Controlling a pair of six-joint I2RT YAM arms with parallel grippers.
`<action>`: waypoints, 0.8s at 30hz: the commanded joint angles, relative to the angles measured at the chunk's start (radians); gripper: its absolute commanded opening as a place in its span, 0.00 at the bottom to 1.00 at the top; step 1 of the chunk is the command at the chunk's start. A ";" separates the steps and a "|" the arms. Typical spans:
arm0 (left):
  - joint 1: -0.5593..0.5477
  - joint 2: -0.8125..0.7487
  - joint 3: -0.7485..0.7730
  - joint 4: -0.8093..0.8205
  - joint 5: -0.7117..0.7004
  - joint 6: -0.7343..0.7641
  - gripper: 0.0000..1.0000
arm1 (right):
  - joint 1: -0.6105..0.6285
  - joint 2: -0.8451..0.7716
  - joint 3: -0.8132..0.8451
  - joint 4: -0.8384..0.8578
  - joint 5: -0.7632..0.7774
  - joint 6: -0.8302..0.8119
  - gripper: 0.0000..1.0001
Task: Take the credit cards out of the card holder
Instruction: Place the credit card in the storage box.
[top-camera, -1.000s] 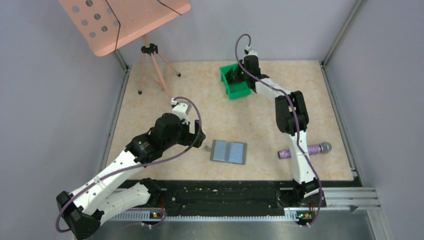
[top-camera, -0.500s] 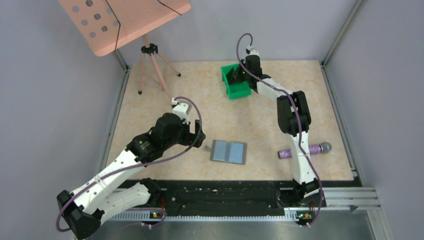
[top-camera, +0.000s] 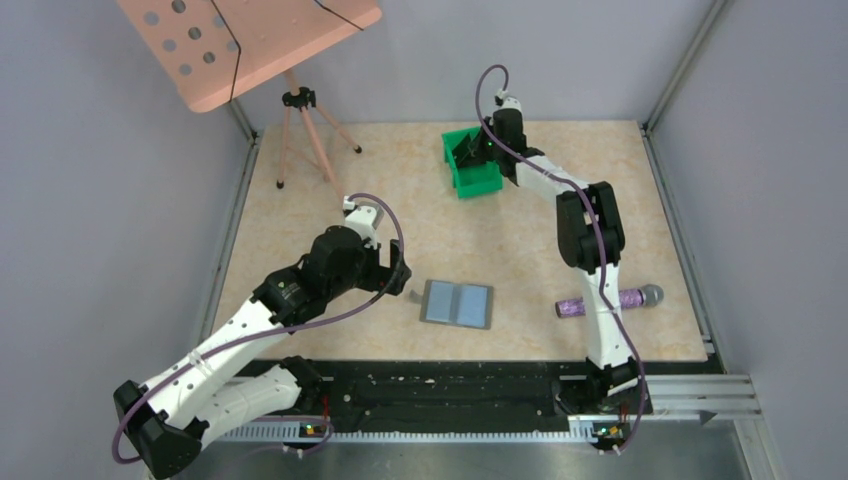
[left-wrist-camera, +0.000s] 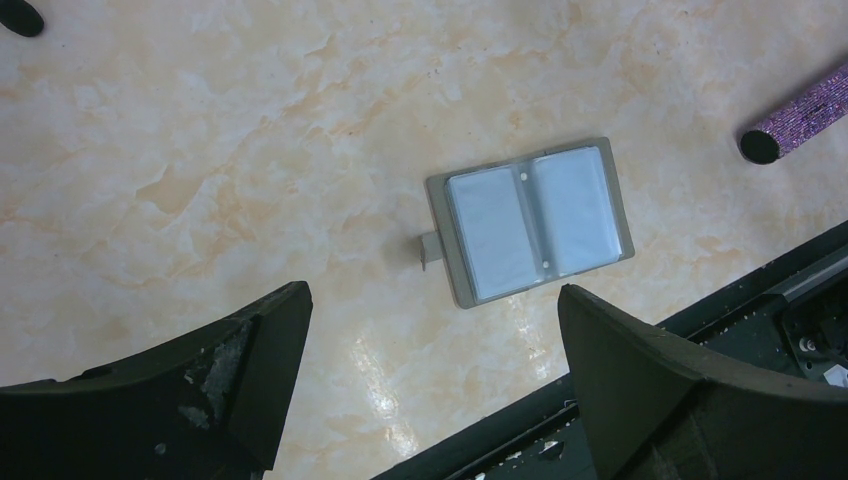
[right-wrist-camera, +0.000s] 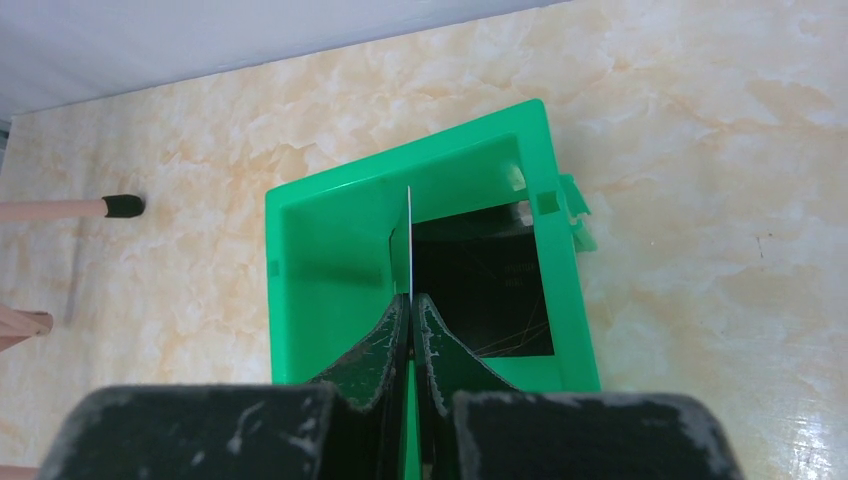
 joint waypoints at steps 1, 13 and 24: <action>0.001 -0.001 0.000 0.020 -0.007 -0.003 0.99 | -0.012 -0.072 -0.013 0.004 0.029 0.002 0.00; 0.000 0.002 0.002 0.021 -0.009 -0.003 0.99 | -0.017 -0.070 -0.008 -0.027 0.085 0.009 0.09; 0.001 0.003 0.000 0.020 -0.011 -0.006 0.99 | -0.017 -0.092 0.044 -0.092 0.111 -0.017 0.29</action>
